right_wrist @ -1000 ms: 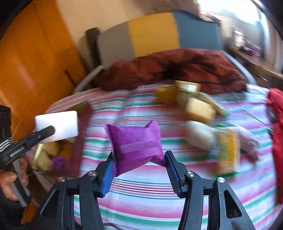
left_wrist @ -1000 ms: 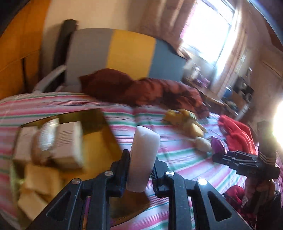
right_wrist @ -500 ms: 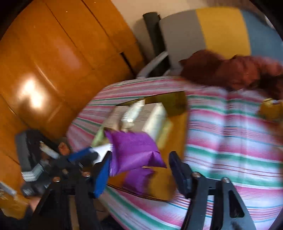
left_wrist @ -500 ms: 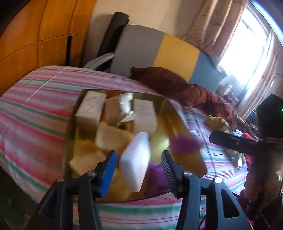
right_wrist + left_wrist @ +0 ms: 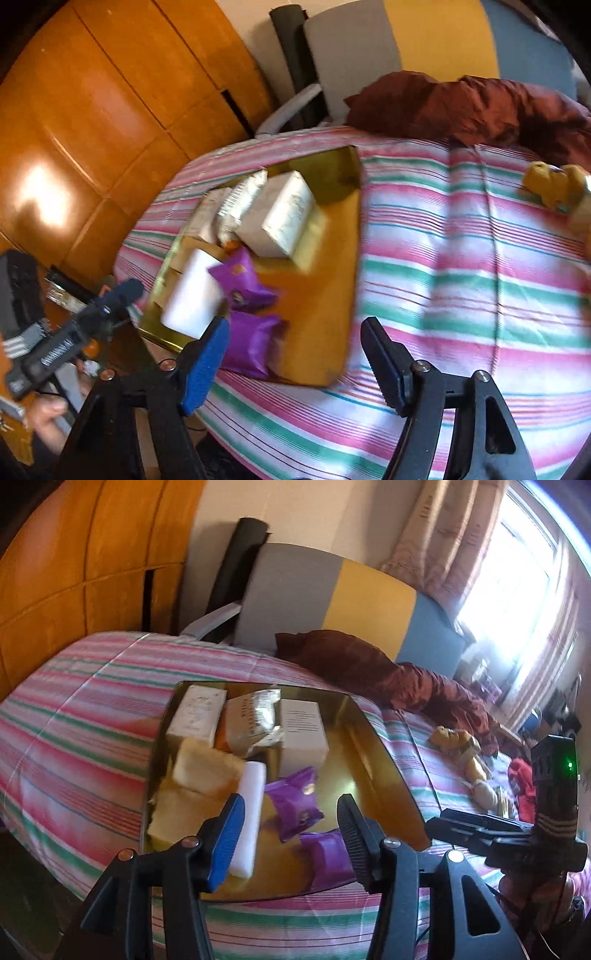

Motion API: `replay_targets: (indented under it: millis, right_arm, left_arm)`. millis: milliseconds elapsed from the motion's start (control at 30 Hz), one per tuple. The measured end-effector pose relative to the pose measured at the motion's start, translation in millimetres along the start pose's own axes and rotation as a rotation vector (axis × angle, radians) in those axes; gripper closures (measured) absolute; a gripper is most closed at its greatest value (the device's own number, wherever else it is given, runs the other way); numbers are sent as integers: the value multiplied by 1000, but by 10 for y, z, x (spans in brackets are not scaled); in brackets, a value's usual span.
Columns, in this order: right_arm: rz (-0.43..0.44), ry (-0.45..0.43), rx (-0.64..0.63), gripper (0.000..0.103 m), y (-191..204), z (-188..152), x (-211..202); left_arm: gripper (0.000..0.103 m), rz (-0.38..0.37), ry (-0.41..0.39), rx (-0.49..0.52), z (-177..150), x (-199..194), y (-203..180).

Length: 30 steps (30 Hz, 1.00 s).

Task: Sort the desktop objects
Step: 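Carry the purple packet and white foam block to the gold tray and release them, then move both grippers back to the remaining items on the bed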

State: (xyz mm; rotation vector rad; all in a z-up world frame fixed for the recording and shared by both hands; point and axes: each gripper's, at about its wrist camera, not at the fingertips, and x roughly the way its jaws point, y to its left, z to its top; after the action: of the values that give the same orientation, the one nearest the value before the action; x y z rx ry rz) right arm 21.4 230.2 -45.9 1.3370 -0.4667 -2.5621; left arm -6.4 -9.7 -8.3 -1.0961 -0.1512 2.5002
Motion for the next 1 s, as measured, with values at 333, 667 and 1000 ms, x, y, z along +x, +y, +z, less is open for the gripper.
replay_targets:
  millis: [333, 667, 1000]
  right_arm:
    - [-107, -38, 28, 26, -288, -167, -224]
    - [-181, -60, 67, 26, -596, -251, -422]
    - [-270, -78, 173, 25, -1123, -344, -689]
  left_arm:
    - [50, 35, 28, 170, 7, 108, -606]
    - [49, 18, 65, 271, -16, 234, -1005]
    - [49, -37, 103, 342, -58, 403, -1355]
